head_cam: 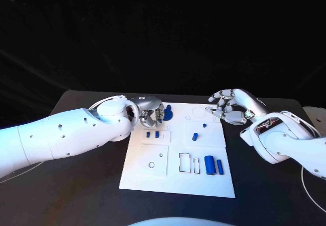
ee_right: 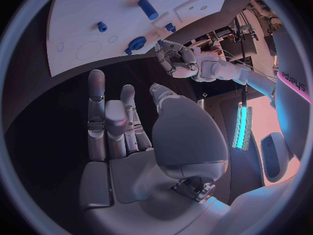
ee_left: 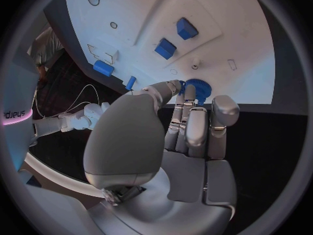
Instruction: Assemble the parts on the task board
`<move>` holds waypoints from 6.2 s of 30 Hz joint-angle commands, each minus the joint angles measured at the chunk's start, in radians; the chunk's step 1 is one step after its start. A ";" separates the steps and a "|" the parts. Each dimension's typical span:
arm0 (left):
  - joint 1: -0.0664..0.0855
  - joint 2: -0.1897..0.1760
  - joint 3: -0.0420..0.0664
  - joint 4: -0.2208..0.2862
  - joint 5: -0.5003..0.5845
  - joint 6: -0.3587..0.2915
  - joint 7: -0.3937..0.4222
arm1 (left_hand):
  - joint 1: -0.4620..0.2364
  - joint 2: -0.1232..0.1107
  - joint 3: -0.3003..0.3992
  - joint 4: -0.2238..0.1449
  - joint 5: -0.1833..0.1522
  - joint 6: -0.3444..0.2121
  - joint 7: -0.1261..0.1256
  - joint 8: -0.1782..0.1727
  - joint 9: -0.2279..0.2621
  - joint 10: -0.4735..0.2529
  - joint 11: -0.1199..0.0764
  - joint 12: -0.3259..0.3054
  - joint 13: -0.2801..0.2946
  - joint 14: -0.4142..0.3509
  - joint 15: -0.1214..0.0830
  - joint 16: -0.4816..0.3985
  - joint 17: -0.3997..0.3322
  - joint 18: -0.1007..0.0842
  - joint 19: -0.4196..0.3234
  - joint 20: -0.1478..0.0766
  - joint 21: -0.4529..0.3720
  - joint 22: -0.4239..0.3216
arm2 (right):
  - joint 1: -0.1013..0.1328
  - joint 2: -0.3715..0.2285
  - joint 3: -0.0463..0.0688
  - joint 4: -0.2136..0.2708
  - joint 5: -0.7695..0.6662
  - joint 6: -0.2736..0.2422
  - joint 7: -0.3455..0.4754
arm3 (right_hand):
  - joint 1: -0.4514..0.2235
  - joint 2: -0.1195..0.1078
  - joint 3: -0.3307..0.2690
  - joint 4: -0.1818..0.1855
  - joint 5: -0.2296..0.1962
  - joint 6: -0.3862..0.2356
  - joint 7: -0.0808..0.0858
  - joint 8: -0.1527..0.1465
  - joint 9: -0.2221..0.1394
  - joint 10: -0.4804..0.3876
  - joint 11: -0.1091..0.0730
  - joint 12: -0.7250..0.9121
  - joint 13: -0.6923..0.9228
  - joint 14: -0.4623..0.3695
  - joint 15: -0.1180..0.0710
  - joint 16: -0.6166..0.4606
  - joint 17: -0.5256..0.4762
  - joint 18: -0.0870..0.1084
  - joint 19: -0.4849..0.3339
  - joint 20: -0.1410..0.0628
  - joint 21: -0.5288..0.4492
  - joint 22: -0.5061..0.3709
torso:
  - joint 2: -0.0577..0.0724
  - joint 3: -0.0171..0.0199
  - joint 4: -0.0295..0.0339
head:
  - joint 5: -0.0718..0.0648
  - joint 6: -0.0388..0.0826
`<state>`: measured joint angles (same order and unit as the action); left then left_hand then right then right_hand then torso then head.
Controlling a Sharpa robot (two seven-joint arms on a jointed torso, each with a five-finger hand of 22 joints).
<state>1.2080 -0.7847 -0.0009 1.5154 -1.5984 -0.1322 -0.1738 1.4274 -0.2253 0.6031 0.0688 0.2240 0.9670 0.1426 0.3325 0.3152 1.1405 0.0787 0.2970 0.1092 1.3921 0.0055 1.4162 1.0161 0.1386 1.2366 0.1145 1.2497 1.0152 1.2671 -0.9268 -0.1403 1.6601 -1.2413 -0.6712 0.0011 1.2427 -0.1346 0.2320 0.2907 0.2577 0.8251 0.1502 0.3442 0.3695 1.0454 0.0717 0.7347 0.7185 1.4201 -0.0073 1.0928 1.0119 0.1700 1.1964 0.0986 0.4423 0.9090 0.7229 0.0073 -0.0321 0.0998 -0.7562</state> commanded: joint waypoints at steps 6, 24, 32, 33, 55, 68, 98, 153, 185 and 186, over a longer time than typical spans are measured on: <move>0.000 -0.006 0.001 -0.022 0.021 0.032 -0.011 | -0.011 0.000 -0.002 0.003 -0.004 0.007 0.002 -0.006 0.000 0.005 0.001 -0.007 -0.002 -0.005 0.003 -0.004 -0.003 -0.014 -0.008 0.002 -0.004 -0.001 | -0.002 0.003 0.000 -0.001 -0.002 -0.002 0.008 | -0.004 -0.003 0.005 0.001 0.006 0.002 0.002 0.004 -0.001 -0.004 -0.003 -0.007 -0.001 0.000 0.000 -0.005 -0.001 0.012 0.003 0.000 -0.004 -0.002 | 0.001 -0.0002 -0.0010 | 0.002 -0.002; -0.001 -0.008 0.000 -0.029 0.043 0.065 -0.022 | -0.014 -0.002 -0.003 0.003 -0.004 0.007 0.002 -0.009 -0.001 0.006 0.001 -0.012 -0.003 -0.008 0.003 -0.006 -0.008 -0.013 -0.012 0.002 -0.007 -0.006 | -0.004 0.004 0.000 -0.002 -0.001 -0.001 0.007 | -0.004 -0.003 0.005 0.001 0.006 0.002 0.002 0.004 -0.001 -0.004 -0.003 -0.007 -0.001 0.000 0.000 -0.005 -0.001 0.012 0.003 0.000 -0.004 -0.002 | 0.001 0.0009 -0.0019 | 0.005 -0.005; -0.002 -0.007 0.000 -0.030 0.046 0.078 -0.024 | -0.014 -0.002 -0.003 0.003 -0.005 0.007 0.002 -0.009 -0.001 0.007 0.001 -0.013 -0.003 -0.008 0.003 -0.006 -0.009 -0.012 -0.013 0.002 -0.008 -0.008 | -0.004 0.004 0.000 -0.001 -0.001 -0.002 0.007 | -0.005 -0.003 0.007 0.001 0.006 0.002 0.002 0.005 -0.001 -0.003 -0.003 -0.008 -0.004 0.000 0.000 -0.009 -0.002 0.012 0.005 0.000 -0.007 -0.004 | 0.001 0.0005 -0.0019 | 0.005 -0.006; -0.002 -0.006 0.000 -0.030 0.046 0.079 -0.024 | -0.014 -0.002 -0.003 0.003 -0.005 0.007 0.002 -0.009 -0.001 0.007 0.001 -0.013 -0.003 -0.009 0.003 -0.006 -0.011 -0.012 -0.014 0.002 -0.009 -0.010 | -0.004 0.004 0.000 -0.001 -0.001 -0.002 0.007 | -0.005 -0.003 0.007 0.001 0.006 0.002 0.002 0.005 -0.001 -0.003 -0.003 -0.008 -0.004 0.000 0.000 -0.009 -0.002 0.012 0.005 0.000 -0.007 -0.004 | 0.000 0.0008 -0.0017 | 0.005 -0.006; -0.003 0.007 0.000 -0.036 0.031 0.105 -0.042 | -0.016 -0.003 -0.004 0.001 -0.006 0.012 0.001 -0.011 -0.001 0.015 0.000 -0.022 -0.004 -0.016 0.003 -0.011 -0.024 -0.009 -0.025 0.001 -0.019 -0.024 | -0.004 0.007 0.000 -0.003 -0.001 0.003 0.004 | -0.005 -0.003 0.007 0.001 0.006 0.002 0.002 0.005 -0.001 -0.003 -0.003 -0.008 -0.004 0.000 0.000 -0.009 -0.002 0.012 0.005 0.000 -0.007 -0.004 | 0.000 0.0009 -0.0016 | 0.008 -0.008; -0.003 0.013 0.000 -0.039 0.031 0.116 -0.047 | -0.017 -0.004 -0.005 0.000 -0.007 0.012 0.000 -0.012 -0.001 0.017 -0.001 -0.023 -0.004 -0.018 0.003 -0.012 -0.027 -0.008 -0.028 0.001 -0.022 -0.029 | -0.004 0.006 0.000 -0.003 -0.002 0.003 0.004 | -0.005 -0.004 0.008 0.001 0.007 0.002 0.002 0.005 -0.002 -0.003 -0.003 -0.009 -0.007 0.000 0.000 -0.011 -0.002 0.012 0.006 0.000 -0.009 -0.005 | 0.001 0.0001 -0.0015 | 0.006 -0.011; -0.004 0.012 -0.001 -0.043 0.035 0.122 -0.058 | -0.034 -0.025 -0.015 -0.004 -0.005 -0.062 0.026 -0.080 -0.027 -0.045 0.028 -0.081 -0.011 -0.069 0.027 -0.030 -0.107 0.006 -0.083 0.013 -0.072 -0.098 | -0.004 0.006 0.000 -0.005 -0.002 0.000 -0.003 | -0.005 -0.004 0.008 0.001 0.007 0.002 0.002 0.005 -0.002 -0.002 -0.003 -0.010 -0.008 0.000 0.000 -0.012 -0.003 0.012 0.006 0.000 -0.010 -0.006 | 0.000 0.0004 -0.0019 | 0.008 -0.011; -0.008 0.001 -0.001 -0.025 0.042 0.119 -0.058 | -0.001 0.000 0.008 -0.031 -0.003 -0.021 0.030 -0.068 -0.025 -0.058 0.033 -0.076 -0.005 -0.094 0.031 -0.036 -0.145 0.011 -0.100 0.015 -0.083 -0.116 | -0.006 0.008 0.000 -0.009 -0.001 0.001 -0.004 | -0.006 -0.004 0.008 0.001 0.007 0.001 0.002 0.005 -0.002 -0.002 -0.003 -0.010 -0.009 0.000 0.000 -0.012 -0.001 0.012 0.007 0.000 -0.012 -0.007 | 0.001 0.0004 -0.0015 | 0.011 -0.014; -0.008 -0.003 -0.001 -0.036 0.042 0.097 -0.053 | 0.005 -0.003 0.070 -0.076 0.000 -0.075 0.049 -0.124 -0.057 -0.080 0.047 -0.071 -0.001 -0.103 0.040 -0.032 -0.163 0.014 -0.117 0.021 -0.068 -0.115 | -0.006 0.007 0.000 -0.012 -0.006 0.008 -0.017 | -0.006 -0.010 0.023 0.000 0.007 -0.002 0.005 0.007 -0.005 -0.014 0.000 -0.057 -0.055 -0.002 0.003 -0.039 -0.005 0.012 0.018 0.002 -0.037 -0.022 | 0.000 -0.0001 -0.0015 | 0.010 -0.012; -0.008 -0.003 -0.001 -0.037 0.042 0.095 -0.053 | 0.005 -0.002 0.071 -0.077 0.000 -0.076 0.050 -0.124 -0.057 -0.081 0.047 -0.071 -0.001 -0.104 0.040 -0.032 -0.164 0.014 -0.118 0.021 -0.068 -0.115 | -0.006 0.007 0.000 -0.013 -0.007 0.010 -0.018 | -0.006 -0.011 0.024 0.000 0.007 -0.003 0.005 0.007 -0.005 -0.014 0.001 -0.061 -0.059 -0.002 0.003 -0.041 -0.005 0.011 0.018 0.002 -0.038 -0.023 | 0.000 -0.0002 -0.0014 | 0.010 -0.012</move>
<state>1.1996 -0.7879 -0.0019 1.4792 -1.5598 -0.0265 -0.2323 1.4325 -0.2202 0.6681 -0.0069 0.2206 0.8970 0.1910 0.2124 0.2589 1.0668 0.1271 0.2206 0.1078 1.2915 0.0450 1.3813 0.8529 0.1388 1.1271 0.1340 1.1757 0.9015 1.2612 -0.9202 -0.1403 1.6480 -1.2397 -0.6707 -0.0078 1.2387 -0.1387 0.2524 0.2912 0.2616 0.8211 0.1466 0.3481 0.3653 1.0359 0.0734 0.6755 0.6615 1.4201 -0.0073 1.0530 1.0067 0.1700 1.2078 0.1020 0.4061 0.8867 0.7230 0.0074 -0.0337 0.1098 -0.7693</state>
